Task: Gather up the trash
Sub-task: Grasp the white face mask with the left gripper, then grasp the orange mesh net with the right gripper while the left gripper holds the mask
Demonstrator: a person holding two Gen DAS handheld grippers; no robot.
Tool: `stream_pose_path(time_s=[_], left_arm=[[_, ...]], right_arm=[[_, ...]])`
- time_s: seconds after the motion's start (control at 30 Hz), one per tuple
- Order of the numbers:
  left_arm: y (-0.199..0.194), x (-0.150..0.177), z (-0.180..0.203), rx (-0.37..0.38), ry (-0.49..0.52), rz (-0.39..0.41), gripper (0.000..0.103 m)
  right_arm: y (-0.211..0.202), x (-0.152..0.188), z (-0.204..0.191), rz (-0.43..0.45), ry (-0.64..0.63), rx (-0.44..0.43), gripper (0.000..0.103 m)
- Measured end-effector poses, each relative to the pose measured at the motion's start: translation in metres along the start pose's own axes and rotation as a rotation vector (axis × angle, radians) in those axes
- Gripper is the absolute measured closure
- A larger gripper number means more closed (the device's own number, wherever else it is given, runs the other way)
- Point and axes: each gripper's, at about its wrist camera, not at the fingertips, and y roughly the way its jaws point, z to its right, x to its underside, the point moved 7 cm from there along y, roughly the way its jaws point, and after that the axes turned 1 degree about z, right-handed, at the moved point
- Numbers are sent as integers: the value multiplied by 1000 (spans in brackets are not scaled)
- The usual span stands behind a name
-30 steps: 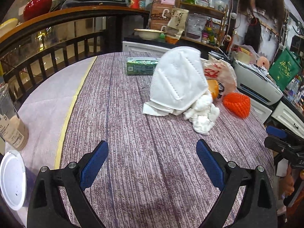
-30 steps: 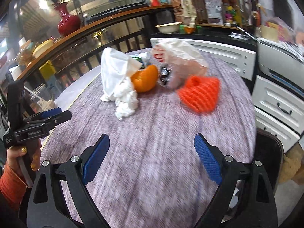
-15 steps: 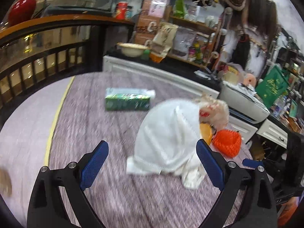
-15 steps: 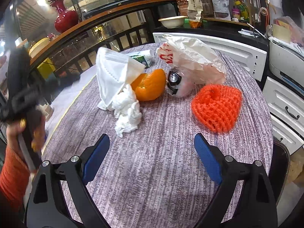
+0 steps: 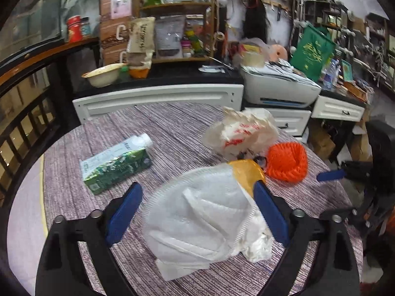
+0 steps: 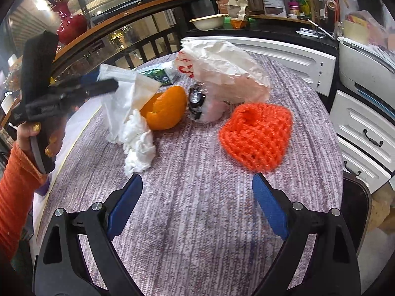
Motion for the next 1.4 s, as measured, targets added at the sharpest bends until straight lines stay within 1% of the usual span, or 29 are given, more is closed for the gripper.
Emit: stream_pose_path(time_s=[0.03, 0.1, 0.13, 0.17, 0.2, 0.23, 0.27, 0.3, 0.37, 0.5, 0.6, 0.7, 0.87, 1.03, 1.17, 1.2, 1.23, 1.27, 1.3, 1.37, 1.4], left_arm=[[-1, 4, 6, 9, 9, -7, 30], [-4, 9, 12, 9, 20, -5, 41], [-6, 12, 16, 17, 19, -2, 56], [-7, 13, 19, 22, 16, -5, 65], [-9, 16, 22, 20, 14, -5, 69], [-13, 19, 26, 17, 14, 1, 78], [-14, 20, 29, 20, 14, 3, 82], [-17, 22, 32, 19, 16, 6, 82], [-22, 26, 39, 3, 21, 18, 88], [-35, 30, 43, -20, -40, 71, 96], [-48, 29, 41, -44, -95, 121, 97], [-71, 24, 34, -56, -183, 188, 97], [-100, 22, 29, -102, -258, 260, 97], [-116, 32, 29, -128, -324, 276, 97], [-118, 44, 29, -153, -371, 251, 97], [-116, 47, 31, -146, -384, 243, 97], [-116, 49, 31, -142, -393, 238, 97], [-115, 52, 32, -142, -401, 234, 97], [-114, 54, 34, -141, -409, 230, 97], [-114, 59, 36, -131, -428, 227, 97], [-114, 61, 37, -125, -440, 229, 97]], right_arm=[[0, 0, 2, -1, 5, 3, 14], [0, 0, 8, -3, 18, 5, 14], [1, 0, 11, -6, 25, 8, 14], [1, 1, 14, -8, 30, 9, 14], [1, 1, 16, -9, 32, 11, 14], [1, 1, 18, -9, 35, 12, 14], [0, 1, 19, -9, 38, 13, 14], [-1, 1, 20, -6, 43, 11, 14], [-3, 0, 22, -1, 46, 8, 14], [-5, -3, 26, 11, 49, 15, 14], [-6, -4, 29, 19, 59, 19, 14], [-6, -4, 32, 23, 64, 28, 14], [-3, -11, 33, 40, 27, 73, 14], [10, -23, 35, 23, -3, 116, 14], [28, -31, 39, -4, -39, 163, 15], [31, -31, 40, -8, -42, 173, 17], [34, -31, 41, -14, -44, 179, 23], [37, -31, 42, -22, -45, 183, 34], [41, -30, 44, -32, -46, 185, 39], [45, -27, 47, -43, -38, 184, 55], [44, -26, 48, -43, -31, 179, 57]])
